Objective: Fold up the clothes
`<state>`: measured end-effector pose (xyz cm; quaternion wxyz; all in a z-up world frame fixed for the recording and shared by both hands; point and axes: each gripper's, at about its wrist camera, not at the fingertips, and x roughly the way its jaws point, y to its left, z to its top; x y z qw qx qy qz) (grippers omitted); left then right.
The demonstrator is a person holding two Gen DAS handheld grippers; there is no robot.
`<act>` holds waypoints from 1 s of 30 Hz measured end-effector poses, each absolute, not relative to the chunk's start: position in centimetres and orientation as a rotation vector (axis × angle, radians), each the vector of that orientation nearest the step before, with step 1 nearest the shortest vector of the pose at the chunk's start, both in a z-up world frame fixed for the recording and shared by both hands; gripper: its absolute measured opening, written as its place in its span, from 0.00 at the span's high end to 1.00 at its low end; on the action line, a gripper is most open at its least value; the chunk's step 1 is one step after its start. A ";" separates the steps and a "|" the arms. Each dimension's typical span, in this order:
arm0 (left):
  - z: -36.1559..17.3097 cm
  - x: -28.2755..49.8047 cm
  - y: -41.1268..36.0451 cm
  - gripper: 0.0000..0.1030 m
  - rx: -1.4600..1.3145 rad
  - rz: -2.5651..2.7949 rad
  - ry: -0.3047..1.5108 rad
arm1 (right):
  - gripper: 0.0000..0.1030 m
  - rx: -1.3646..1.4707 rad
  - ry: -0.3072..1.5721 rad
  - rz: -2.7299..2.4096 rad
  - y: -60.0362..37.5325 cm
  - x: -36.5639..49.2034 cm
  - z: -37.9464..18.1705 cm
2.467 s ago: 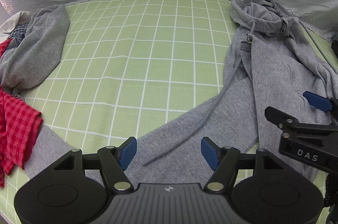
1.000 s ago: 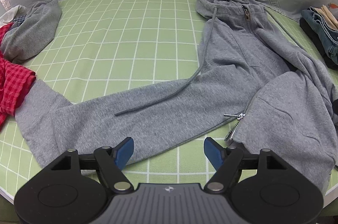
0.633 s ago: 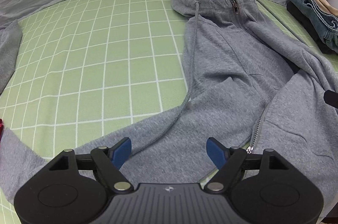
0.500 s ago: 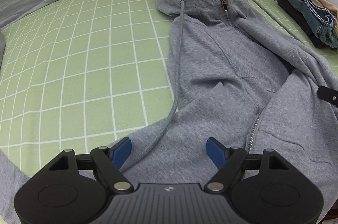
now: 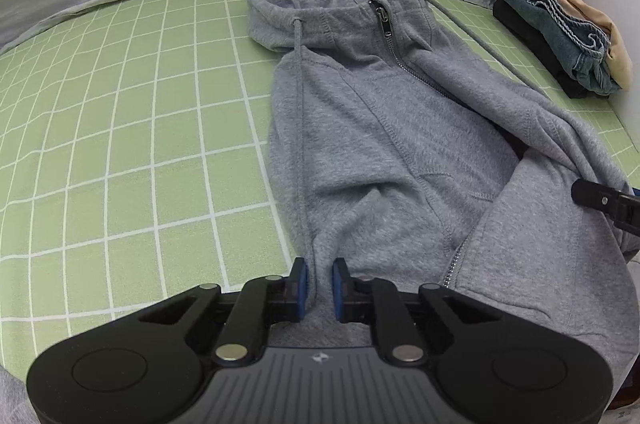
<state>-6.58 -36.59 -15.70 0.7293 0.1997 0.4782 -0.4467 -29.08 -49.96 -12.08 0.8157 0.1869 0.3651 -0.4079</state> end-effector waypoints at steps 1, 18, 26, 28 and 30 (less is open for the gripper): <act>-15.6 -6.7 -36.5 0.88 0.433 -0.973 1.052 | 0.64 0.405 0.765 -0.855 -49.9 -29.1 -11.9; -12.9 5.7 -25.6 0.89 0.389 -0.320 0.903 | 0.84 0.236 0.694 -0.569 -47.5 -23.6 -8.7; -12.9 5.2 -25.1 0.89 0.409 -0.328 0.901 | 0.85 0.136 0.747 -0.635 -51.0 -22.7 -9.6; -13.1 5.3 -25.0 0.89 0.381 -0.352 0.923 | 0.85 0.073 0.742 -0.690 -52.5 -22.4 -9.2; -13.2 5.3 -24.9 0.87 0.339 -0.388 0.943 | 0.84 0.041 0.764 -0.756 -53.5 -21.8 -9.3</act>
